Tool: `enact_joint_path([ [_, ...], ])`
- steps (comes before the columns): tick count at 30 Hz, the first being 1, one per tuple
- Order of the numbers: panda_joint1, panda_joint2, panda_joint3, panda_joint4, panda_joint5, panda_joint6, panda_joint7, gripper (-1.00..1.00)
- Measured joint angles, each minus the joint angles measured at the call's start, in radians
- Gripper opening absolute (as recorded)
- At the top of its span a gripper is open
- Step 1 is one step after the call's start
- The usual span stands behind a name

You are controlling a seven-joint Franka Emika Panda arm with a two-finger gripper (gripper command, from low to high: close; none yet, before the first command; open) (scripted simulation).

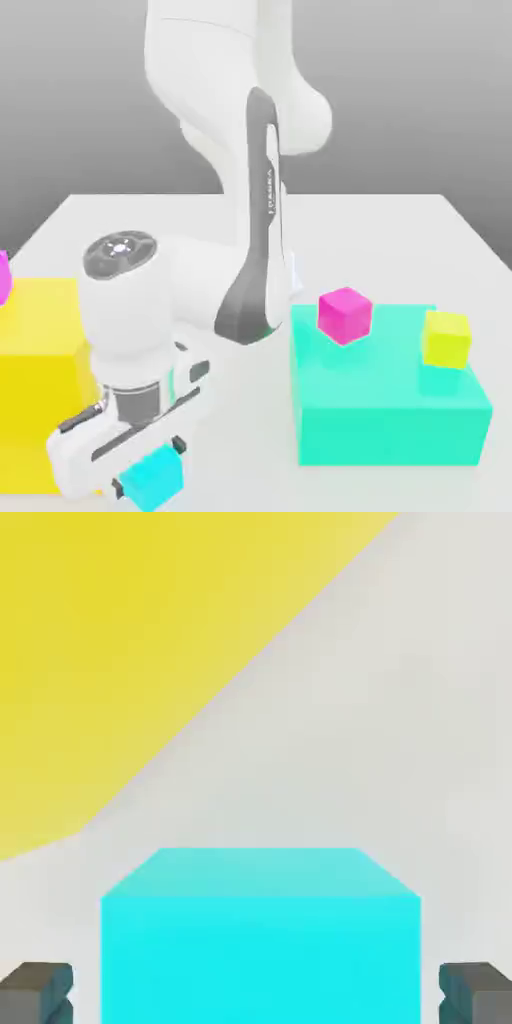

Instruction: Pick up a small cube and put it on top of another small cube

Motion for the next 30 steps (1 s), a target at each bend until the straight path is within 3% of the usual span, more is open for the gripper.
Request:
enact_joint_path([
  [4, 0.0, -0.001, 0.0, 0.0, -0.001, 0.001, 0.001, -1.0],
  [10, 0.048, -0.161, -0.064, -0.034, -0.084, -0.125, 0.061, -1.0],
  [17, 0.036, -0.297, 0.104, -0.107, 0.152, -0.268, -0.332, -1.0],
  [21, 0.099, -0.401, 0.151, -0.151, 0.24, -0.351, -0.539, -1.0],
  [30, 0.219, -0.691, 0.193, -0.267, 0.244, -0.495, -0.867, -1.0],
])
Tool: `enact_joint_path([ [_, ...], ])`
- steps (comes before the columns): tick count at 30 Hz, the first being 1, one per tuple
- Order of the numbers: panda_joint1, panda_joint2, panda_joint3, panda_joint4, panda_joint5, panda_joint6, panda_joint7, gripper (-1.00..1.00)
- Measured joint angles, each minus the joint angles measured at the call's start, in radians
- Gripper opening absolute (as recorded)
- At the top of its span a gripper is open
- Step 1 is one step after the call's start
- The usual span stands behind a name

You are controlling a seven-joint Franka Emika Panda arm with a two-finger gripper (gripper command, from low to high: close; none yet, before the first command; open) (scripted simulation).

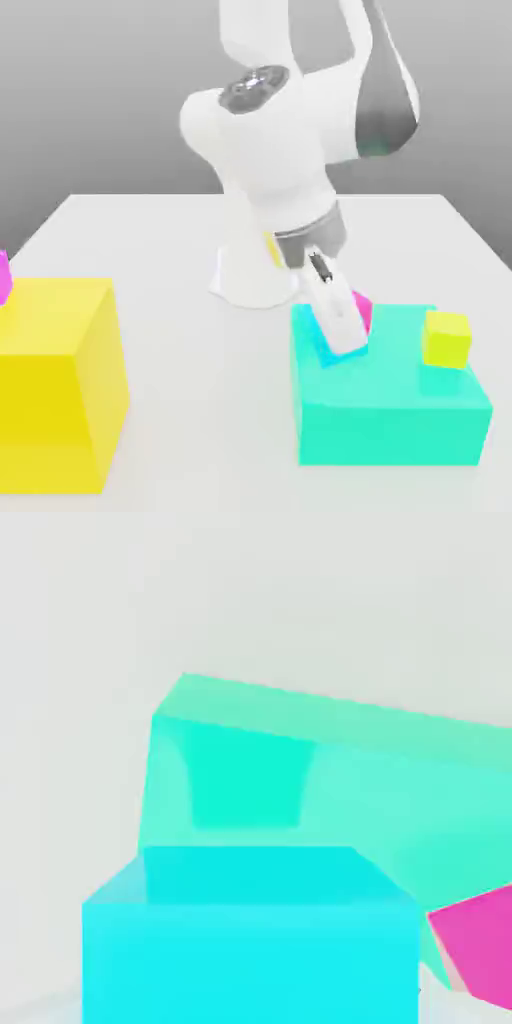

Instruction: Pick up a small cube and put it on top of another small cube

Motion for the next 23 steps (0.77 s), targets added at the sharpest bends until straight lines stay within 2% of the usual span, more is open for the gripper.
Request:
enact_joint_path([
  [6, 0.057, -0.2, 0.054, -0.086, -0.102, -0.064, -0.141, -1.0],
  [13, 0.089, -0.405, 0.146, -0.186, -0.283, -0.134, -0.256, -1.0],
  [15, 0.09, -0.4, 0.166, -0.213, -0.307, -0.101, -0.271, -1.0],
  [19, 0.089, -0.298, 0.188, -0.267, -0.302, 0.054, -0.278, -1.0],
  [20, 0.088, -0.273, 0.193, -0.278, -0.3, 0.091, -0.279, 1.0],
  [23, 0.088, -0.273, 0.193, -0.278, -0.3, 0.091, -0.279, 1.0],
])
